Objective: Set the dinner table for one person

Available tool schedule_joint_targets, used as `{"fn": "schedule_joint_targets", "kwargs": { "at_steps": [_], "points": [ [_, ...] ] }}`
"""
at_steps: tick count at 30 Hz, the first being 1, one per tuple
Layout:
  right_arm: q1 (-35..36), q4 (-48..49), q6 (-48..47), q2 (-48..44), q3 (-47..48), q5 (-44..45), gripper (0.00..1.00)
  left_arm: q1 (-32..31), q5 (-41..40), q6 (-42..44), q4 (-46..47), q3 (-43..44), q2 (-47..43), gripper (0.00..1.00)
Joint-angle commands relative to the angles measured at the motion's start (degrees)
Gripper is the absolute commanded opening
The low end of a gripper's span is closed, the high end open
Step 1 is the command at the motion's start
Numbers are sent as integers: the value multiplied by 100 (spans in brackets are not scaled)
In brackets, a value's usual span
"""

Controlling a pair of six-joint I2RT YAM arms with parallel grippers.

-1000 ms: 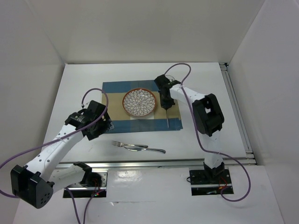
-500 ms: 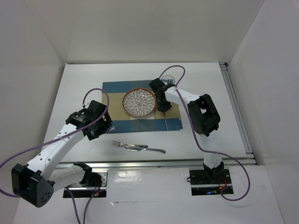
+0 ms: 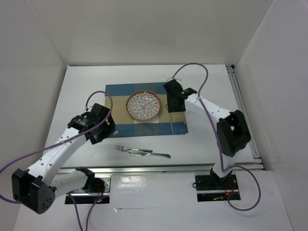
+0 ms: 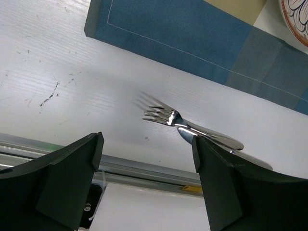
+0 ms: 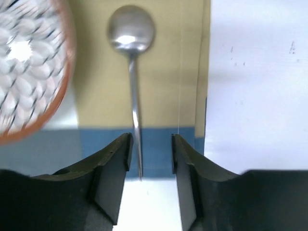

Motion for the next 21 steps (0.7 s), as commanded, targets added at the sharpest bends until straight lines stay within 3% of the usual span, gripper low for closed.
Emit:
{"fn": "schedule_joint_targets", "kwargs": {
  "at_steps": [1, 5, 11, 21],
  "points": [
    [859, 474, -482, -861, -583, -11, 50, -61, 32, 9, 66, -26, -55, 92],
    [1922, 694, -878, -1337, -1347, -257, 63, -61, -21, -53, 14, -132, -55, 92],
    [3111, 748, -931, -1109, -1604, -372, 64, -61, -337, -167, -154, -9, -55, 92],
    [3491, 994, -1300, -414, -1727, -783, 65, -9, -258, -220, -154, 44, -107, 92]
  ]
}}
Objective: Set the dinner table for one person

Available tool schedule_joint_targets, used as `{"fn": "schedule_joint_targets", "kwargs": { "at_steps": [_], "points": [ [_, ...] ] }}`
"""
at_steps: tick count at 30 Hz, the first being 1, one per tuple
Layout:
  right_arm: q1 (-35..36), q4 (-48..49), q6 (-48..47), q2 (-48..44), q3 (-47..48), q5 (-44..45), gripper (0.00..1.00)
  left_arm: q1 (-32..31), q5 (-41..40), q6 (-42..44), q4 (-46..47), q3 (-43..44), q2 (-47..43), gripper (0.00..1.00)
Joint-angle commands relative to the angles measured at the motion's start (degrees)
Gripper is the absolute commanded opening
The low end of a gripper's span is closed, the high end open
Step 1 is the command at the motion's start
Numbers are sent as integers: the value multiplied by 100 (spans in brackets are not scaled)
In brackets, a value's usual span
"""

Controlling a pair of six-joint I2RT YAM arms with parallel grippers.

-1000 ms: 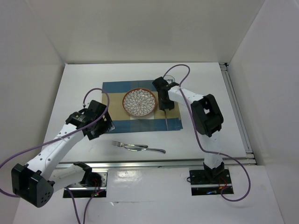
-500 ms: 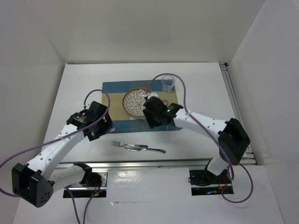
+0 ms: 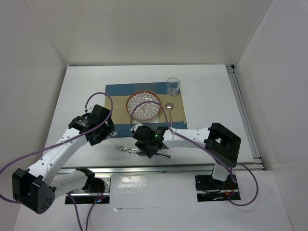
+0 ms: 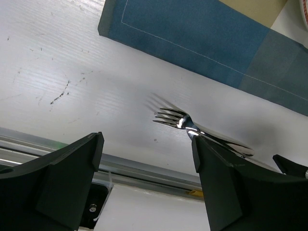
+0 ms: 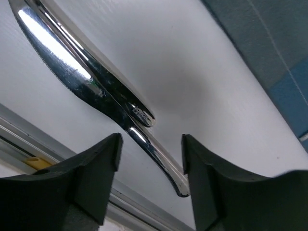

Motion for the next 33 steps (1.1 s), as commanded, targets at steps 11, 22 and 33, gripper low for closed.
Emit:
{"fn": "schedule_joint_targets", "kwargs": {
  "at_steps": [11, 22, 33],
  "points": [
    [29, 821, -635, 295, -662, -820, 57, 24, 20, -152, -16, 103, -48, 92],
    [29, 559, -917, 427, -723, -1085, 15, 24, -33, -100, -16, 103, -48, 92],
    [29, -13, -1023, -81, -320, -514, 0, 24, -33, -100, -16, 103, -48, 92]
  ]
}}
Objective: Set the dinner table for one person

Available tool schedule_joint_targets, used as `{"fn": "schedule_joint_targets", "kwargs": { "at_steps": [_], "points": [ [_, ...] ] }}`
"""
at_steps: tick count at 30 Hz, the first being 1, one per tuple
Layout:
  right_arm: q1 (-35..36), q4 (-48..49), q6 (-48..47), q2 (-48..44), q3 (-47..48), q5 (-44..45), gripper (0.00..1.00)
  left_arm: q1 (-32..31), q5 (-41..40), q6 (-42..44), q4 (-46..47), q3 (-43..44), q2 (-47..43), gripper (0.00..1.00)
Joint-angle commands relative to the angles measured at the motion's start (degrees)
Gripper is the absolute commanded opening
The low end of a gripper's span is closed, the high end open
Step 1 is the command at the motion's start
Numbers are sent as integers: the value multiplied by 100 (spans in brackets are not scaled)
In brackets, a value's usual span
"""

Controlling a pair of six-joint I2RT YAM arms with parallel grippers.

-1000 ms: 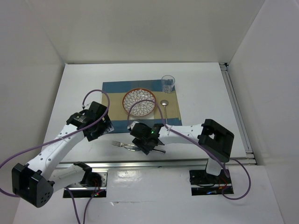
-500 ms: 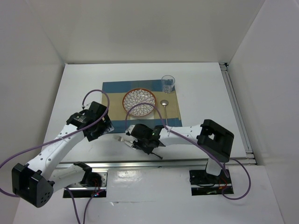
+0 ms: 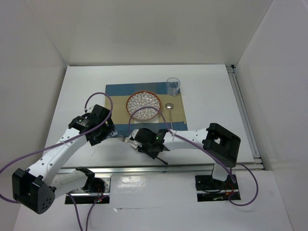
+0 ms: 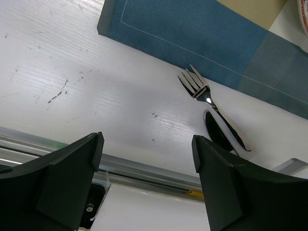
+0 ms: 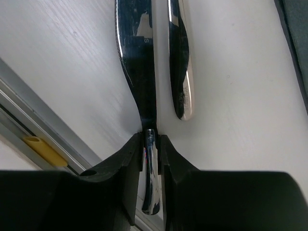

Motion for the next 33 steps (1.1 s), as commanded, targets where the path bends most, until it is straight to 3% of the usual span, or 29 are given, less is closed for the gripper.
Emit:
{"fn": "schedule_joint_targets", "kwargs": {
  "at_steps": [1, 21, 27, 33],
  "points": [
    [29, -677, -111, -137, 210, 442, 0, 24, -38, 3, -22, 103, -48, 92],
    [-23, -1522, 371, -981, 500, 1480, 0, 24, -143, -50, 30, 217, -48, 92],
    [-752, -1522, 758, -1332, 615, 1427, 0, 24, -143, -50, 30, 269, -48, 92],
    [-2096, -1311, 1180, -1447, 799, 1014, 0, 24, -90, -50, 30, 270, -101, 92]
  ]
}}
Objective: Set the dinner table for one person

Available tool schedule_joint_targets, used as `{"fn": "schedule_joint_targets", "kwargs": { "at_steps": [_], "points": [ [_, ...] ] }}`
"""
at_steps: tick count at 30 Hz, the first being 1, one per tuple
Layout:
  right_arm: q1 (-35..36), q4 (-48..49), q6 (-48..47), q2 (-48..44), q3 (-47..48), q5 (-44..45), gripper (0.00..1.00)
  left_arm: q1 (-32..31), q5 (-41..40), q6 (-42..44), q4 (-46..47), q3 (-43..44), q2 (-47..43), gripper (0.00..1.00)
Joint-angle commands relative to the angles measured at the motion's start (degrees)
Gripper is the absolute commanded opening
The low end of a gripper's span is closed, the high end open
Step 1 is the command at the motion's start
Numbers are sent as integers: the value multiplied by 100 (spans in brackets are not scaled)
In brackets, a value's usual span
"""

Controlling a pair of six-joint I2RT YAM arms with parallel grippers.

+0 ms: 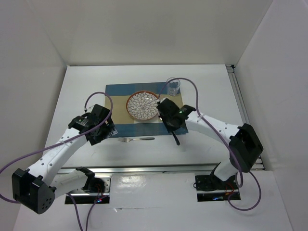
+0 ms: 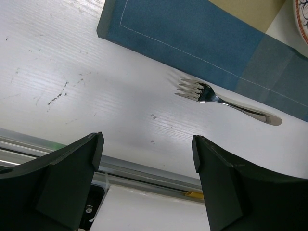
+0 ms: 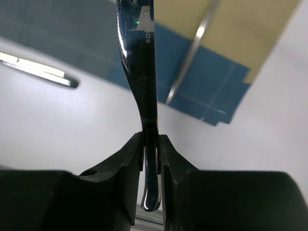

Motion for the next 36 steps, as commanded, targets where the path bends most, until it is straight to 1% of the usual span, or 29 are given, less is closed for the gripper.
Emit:
{"fn": "schedule_joint_targets", "kwargs": {
  "at_steps": [1, 4, 8, 10, 14, 18, 19, 20, 21, 23, 25, 26, 28, 29, 30, 31, 32, 33, 34, 35, 36],
  "points": [
    [-735, 42, 394, -134, 371, -168, 0, 24, -60, -47, 13, 239, -101, 92],
    [-1097, 102, 394, 166, 599, -222, 0, 24, -60, -47, 13, 239, -101, 92],
    [-1624, 542, 281, 499, 722, -449, 0, 24, 72, -47, 13, 239, 22, 92],
    [-1757, 726, 219, 737, 723, -512, 0, 24, 160, -108, 13, 291, 92, 91],
    [-1959, 902, 158, 1106, 846, -512, 0, -222, 361, -565, -40, 221, 198, 88],
    [-2179, 1043, 157, 1387, 977, -582, 0, -494, 564, -1013, -93, 221, 681, 88],
    [-2179, 1096, 157, 1440, 978, -582, 4, -625, 634, -1119, -32, 169, 812, 88],
    [-2179, 1148, 218, 1528, 978, -582, 4, -696, 722, -1328, 21, 169, 866, 88],
    [-2232, 1149, 219, 1529, 978, -513, 6, -758, 801, -1409, 91, 117, 866, 88],
    [-2232, 1149, 219, 1660, 1030, -450, 16, -977, 941, -1724, 267, 116, 1041, 88],
    [-2284, 1210, 219, 1731, 1030, -450, 22, -1118, 1004, -1892, 381, 116, 1147, 88],
    [-2285, 1263, 219, 1792, 1030, -450, 28, -1118, 1134, -2015, 452, 116, 1217, 88],
    [-2285, 1263, 219, 1854, 1030, -450, 30, -1250, 1188, -2069, 663, 116, 1463, 88],
    [-2285, 1263, 219, 1854, 1030, -450, 32, -1303, 1188, -2252, 663, 177, 1568, 90],
    [-2285, 1263, 219, 1854, 1030, -450, 41, -1355, 1188, -2314, 716, 291, 1778, 90],
    [-2285, 1263, 219, 1854, 1030, -450, 42, -1408, 1101, -2315, 716, 292, 1902, 90],
    [-2285, 1263, 219, 1802, 1030, -450, 47, -1469, 1100, -2393, 803, 431, 2016, 87],
    [-2285, 1263, 219, 1705, 1030, -450, 56, -1470, 1100, -2394, 865, 485, 2148, 80],
    [-2285, 1315, 219, 1643, 970, -450, 69, -1470, 1100, -2446, 865, 555, 2280, 80],
    [-2285, 1316, 219, 1530, 969, -450, 72, -1470, 1100, -2447, 865, 721, 2542, 80],
    [-2285, 1264, 219, 1468, 969, -450, 74, -1531, 1161, -2525, 865, 809, 2667, 80]
  ]
}}
